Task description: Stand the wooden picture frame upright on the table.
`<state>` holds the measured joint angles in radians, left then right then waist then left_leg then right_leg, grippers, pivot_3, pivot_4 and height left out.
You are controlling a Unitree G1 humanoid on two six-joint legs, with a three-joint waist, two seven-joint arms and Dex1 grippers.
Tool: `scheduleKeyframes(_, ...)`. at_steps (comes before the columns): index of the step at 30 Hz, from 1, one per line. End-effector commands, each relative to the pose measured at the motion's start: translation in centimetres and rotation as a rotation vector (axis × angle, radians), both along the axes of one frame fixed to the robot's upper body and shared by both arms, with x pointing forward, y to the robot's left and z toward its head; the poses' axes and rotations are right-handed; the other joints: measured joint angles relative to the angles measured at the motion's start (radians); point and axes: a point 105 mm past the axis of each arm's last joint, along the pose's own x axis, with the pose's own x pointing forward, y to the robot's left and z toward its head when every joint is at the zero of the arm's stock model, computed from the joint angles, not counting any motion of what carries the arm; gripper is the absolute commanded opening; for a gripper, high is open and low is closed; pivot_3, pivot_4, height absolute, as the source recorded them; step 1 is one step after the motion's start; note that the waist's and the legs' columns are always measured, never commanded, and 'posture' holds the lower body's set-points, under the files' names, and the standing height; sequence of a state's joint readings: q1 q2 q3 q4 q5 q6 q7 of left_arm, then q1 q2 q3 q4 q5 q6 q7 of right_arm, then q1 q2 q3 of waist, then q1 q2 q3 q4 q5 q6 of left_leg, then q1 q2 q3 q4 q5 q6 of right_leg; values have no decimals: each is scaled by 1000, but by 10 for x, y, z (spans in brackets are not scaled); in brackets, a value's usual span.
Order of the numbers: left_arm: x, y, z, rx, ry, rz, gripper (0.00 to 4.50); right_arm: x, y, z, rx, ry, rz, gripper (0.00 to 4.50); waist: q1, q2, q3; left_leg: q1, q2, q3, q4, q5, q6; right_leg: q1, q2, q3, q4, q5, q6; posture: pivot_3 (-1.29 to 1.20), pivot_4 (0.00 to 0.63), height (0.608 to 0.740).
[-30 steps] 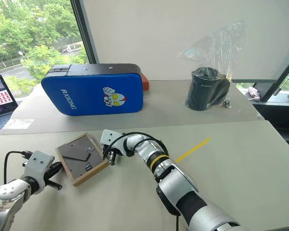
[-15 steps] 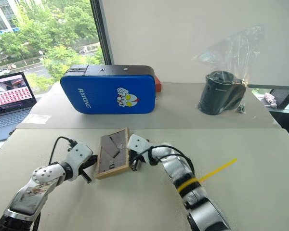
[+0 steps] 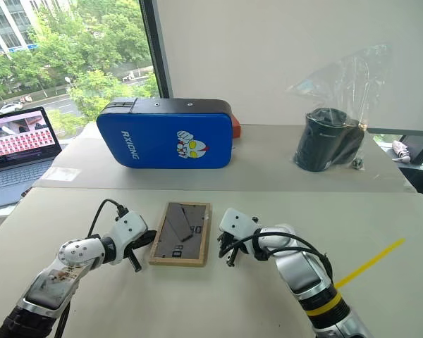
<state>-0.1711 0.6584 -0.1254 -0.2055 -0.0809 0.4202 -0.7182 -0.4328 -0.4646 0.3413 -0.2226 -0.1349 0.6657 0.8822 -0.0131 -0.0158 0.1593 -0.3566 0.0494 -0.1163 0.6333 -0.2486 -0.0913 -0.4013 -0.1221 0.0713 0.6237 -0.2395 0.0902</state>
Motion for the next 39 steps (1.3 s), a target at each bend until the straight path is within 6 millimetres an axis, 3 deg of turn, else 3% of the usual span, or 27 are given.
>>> scheduleKeyframes(1,-13,-22,-11,-29,58,-95,65,10,-3,-4,-13,25,-53,0,-1,0,0,0,0,0,0,0,0,0,0,0,0,0,0,0,150,740)
scheduleKeyframes(4,-12,-21,-9,-26,35,-83,65,9,8,-3,2,27,-26,0,-4,0,0,1,0,0,0,0,0,0,0,0,0,0,0,0,150,740)
scheduleKeyframes(9,-16,19,8,16,-52,1,65,9,8,0,15,27,-28,0,-24,-2,0,1,0,0,-1,0,0,-1,0,0,1,0,-1,0,150,740)
scheduleKeyframes(12,-20,45,19,135,-191,-16,735,7,6,0,16,32,-21,0,-33,-3,1,1,0,0,-3,0,0,-2,0,0,1,1,-4,0,150,740)
scheduleKeyframes(14,-21,54,26,344,-390,-131,1488,6,5,0,19,39,-16,0,-32,-3,2,1,0,0,-4,0,0,-3,0,0,1,2,-7,0,150,740)
scheduleKeyframes(16,-28,47,34,528,-681,-353,2135,3,7,-2,32,56,-6,0,-25,-6,3,1,0,0,-5,0,0,-3,0,0,0,1,-7,0,150,740)
scheduleKeyframes(18,-35,40,31,580,-829,-503,2823,1,9,-3,42,66,-2,0,-17,-7,4,1,0,0,-5,0,0,-2,0,0,-2,2,-7,0,150,740)
scheduleKeyframes(20,-36,35,23,581,-899,-593,3652,-1,12,-2,56,75,-4,0,-13,-7,3,1,0,0,-5,0,0,-1,0,0,-5,2,-6,0,150,740)
scheduleKeyframes(23,-36,28,2,597,-927,-719,4471,-2,15,1,75,78,-6,0,-16,-7,4,0,0,0,-6,0,0,-2,0,0,-5,3,-7,0,150,740)
scheduleKeyframes(28,-29,16,-19,582,-951,-799,4471,-2,16,4,81,77,-16,0,-8,-5,3,1,0,0,-7,0,0,-1,0,0,-5,3,-6,0,150,740)
scheduleKeyframes(34,-21,-15,-26,481,-983,-840,4471,-5,25,12,114,77,-20,0,9,0,0,3,0,0,-5,1,-1,0,0,0,0,-2,2,0,150,740)
scheduleKeyframes(39,-21,-24,-28,442,-985,-848,4471,-7,33,18,143,81,-24,0,12,3,-2,3,0,0,-5,1,-1,0,0,0,1,-2,3,0,150,740)
